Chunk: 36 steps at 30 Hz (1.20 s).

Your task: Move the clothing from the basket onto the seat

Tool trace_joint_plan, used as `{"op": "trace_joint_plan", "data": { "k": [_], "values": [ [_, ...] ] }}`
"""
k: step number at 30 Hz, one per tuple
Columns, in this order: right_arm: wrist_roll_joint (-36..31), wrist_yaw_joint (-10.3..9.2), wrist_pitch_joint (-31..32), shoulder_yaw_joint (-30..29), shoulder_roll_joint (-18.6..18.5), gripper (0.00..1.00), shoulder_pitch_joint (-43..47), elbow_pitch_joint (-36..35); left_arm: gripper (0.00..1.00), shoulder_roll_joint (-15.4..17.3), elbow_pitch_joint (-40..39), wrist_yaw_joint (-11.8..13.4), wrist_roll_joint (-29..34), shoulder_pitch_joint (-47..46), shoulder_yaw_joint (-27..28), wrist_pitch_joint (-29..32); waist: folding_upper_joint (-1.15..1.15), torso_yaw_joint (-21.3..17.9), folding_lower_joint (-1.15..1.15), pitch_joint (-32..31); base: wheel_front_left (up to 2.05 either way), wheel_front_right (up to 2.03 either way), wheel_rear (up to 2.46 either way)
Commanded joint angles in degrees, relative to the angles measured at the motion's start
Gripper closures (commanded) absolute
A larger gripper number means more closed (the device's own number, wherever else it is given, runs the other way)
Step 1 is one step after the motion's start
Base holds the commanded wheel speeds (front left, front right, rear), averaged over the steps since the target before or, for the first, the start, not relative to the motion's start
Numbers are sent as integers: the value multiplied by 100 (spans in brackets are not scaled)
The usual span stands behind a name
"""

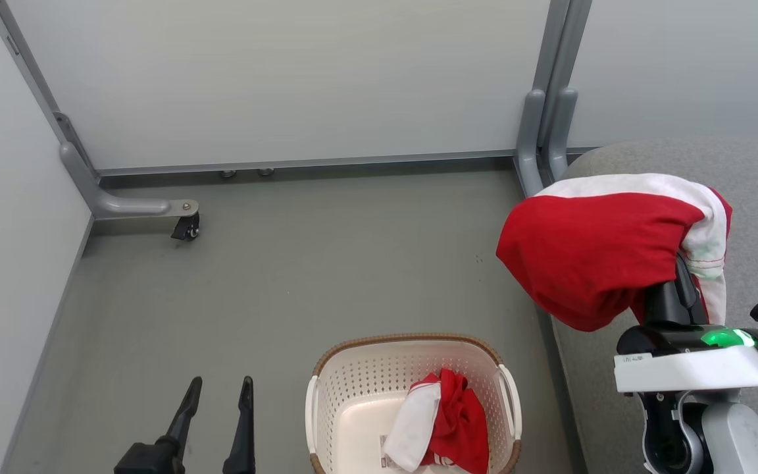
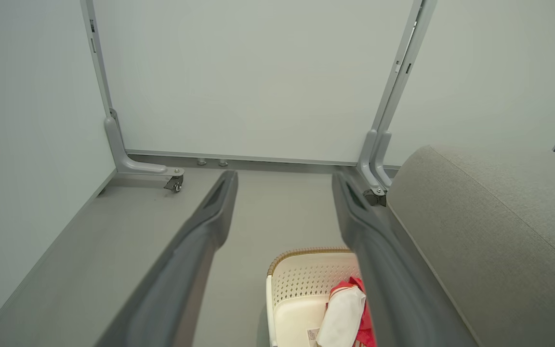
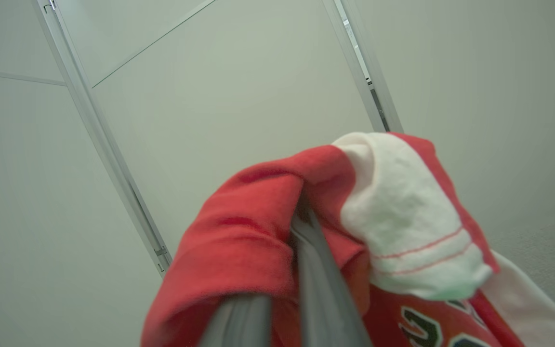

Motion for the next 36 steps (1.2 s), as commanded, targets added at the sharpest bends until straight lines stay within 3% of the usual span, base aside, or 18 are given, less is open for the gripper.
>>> {"op": "trace_joint_plan", "data": {
  "k": [1,13,19,36],
  "values": [
    [38,0,-18,-1,-11,100,82,10,0,-2,10,-31,62,97,-9,-3,0,-3,0,-12,0,0,0],
    [98,0,-18,56,-11,100,73,56,0,5,24,-41,52,179,34,-3,0,-95,0,-38,0,0,0],
    [-8,0,-18,55,-11,100,-53,47,0,4,-34,-38,-8,160,73,-3,0,-331,0,7,0,0,0],
    [-318,0,-18,-212,-12,100,-255,-41,0,4,-104,66,-217,-120,-251,-3,0,-1898,0,297,0,0,0]
  ]
}}
